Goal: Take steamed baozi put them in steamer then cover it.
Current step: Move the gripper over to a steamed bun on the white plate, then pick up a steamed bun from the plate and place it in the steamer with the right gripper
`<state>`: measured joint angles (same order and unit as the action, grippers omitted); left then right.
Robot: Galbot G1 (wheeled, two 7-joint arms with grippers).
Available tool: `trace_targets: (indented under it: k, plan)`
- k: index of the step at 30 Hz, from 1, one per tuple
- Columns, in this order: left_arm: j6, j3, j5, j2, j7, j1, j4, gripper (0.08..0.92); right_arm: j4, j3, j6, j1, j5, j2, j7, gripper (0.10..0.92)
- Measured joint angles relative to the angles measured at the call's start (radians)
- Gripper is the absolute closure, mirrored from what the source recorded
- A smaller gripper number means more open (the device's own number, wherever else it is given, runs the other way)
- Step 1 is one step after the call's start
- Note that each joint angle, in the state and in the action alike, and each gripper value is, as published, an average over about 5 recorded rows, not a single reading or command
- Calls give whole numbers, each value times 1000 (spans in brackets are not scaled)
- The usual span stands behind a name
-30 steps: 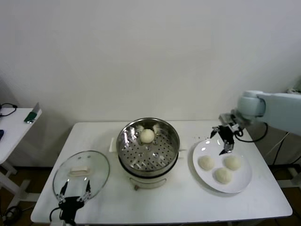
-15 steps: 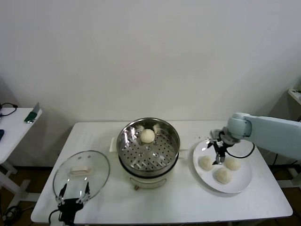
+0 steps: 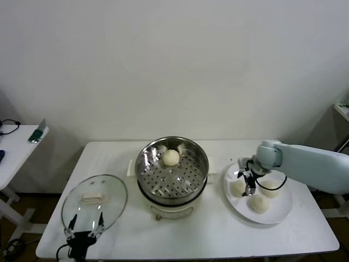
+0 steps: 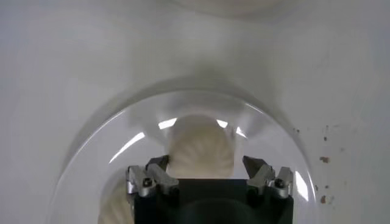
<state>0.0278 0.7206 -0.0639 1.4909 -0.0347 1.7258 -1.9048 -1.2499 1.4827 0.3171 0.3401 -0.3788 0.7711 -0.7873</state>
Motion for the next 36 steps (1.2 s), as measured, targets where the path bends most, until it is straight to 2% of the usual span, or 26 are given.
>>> trace_targets:
  k: [5, 15, 26, 36]
  plan:
    - [0, 0, 0, 1, -2, -1, 0, 177, 5, -12, 1, -6, 1, 1, -6, 381]
    - [0, -1, 1, 2, -4, -1, -1, 177, -64, 85, -19, 159, -69, -11, -44, 389]
    - [-5, -9, 5, -5, -1, -2, -11, 177, -200, 227, -15, 568, -291, 73, -96, 389]
    - [-5, -8, 4, -14, 0, 4, -26, 177, -264, 138, 69, 644, -476, 254, -32, 389]
